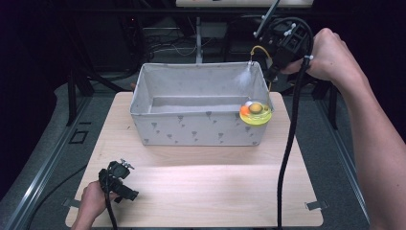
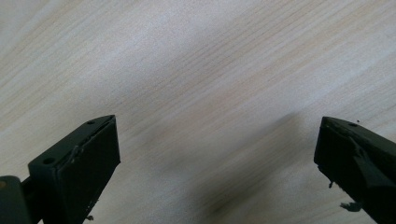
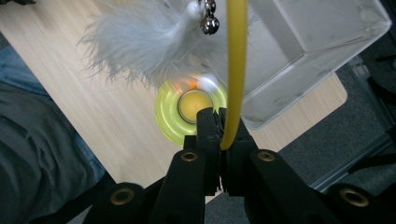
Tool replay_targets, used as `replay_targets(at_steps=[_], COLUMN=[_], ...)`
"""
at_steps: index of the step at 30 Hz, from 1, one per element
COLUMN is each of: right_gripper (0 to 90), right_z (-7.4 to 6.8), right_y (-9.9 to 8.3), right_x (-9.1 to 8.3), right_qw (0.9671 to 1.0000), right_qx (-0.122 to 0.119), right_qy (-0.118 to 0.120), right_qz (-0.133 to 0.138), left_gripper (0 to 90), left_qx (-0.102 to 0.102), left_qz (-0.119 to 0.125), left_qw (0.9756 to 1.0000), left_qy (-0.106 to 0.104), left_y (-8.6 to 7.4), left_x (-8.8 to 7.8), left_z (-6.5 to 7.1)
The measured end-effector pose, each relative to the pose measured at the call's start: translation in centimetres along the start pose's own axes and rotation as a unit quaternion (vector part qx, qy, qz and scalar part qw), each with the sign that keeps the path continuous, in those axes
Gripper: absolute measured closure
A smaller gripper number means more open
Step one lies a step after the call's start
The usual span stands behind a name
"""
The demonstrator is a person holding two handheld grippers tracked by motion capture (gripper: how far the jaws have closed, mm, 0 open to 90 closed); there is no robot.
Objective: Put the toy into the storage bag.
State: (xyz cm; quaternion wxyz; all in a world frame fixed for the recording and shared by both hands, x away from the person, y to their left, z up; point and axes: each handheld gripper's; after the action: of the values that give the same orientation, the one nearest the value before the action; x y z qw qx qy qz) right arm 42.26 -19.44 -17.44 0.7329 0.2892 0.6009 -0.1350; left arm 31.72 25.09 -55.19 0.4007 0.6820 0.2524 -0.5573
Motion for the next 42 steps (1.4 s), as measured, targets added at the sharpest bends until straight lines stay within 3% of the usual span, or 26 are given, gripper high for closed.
replay_targets(at_steps=[21, 31, 42], right_gripper=[87.9, 88.0, 87.9], right_z=[3.4, 4.7, 6.2], right_y=[1.4, 1.7, 1.8], right_x=[-0.5, 0.3, 1.3], right_qw=[0.9980, 0.9969, 0.9947], right_qx=[0.053, 0.068, 0.087], right_qy=[-0.027, -0.039, -0.041], right_qz=[0.020, 0.014, 0.035], left_gripper=[0.3, 0.3, 0.3], left_qx=[0.003, 0.004, 0.007], left_qz=[-0.002, -0.005, -0.006], left_qw=[1.0000, 1.0000, 1.0000], left_qy=[-0.001, -0.001, -0.002], left_y=[0.0, 0.0, 0.1], left_x=[0.1, 0.1, 0.1], left_z=[0.0, 0.1, 0.1])
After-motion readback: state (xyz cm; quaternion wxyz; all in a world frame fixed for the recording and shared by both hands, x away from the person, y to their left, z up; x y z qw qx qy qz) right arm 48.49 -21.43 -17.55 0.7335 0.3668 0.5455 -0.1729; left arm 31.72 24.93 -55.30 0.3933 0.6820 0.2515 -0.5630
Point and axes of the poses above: each handheld gripper's, and its own axes: x roughly forward along the jaws, y roughly out of its top, z roughly to its right, and after that the axes turned 1 degree about -x, right-handed
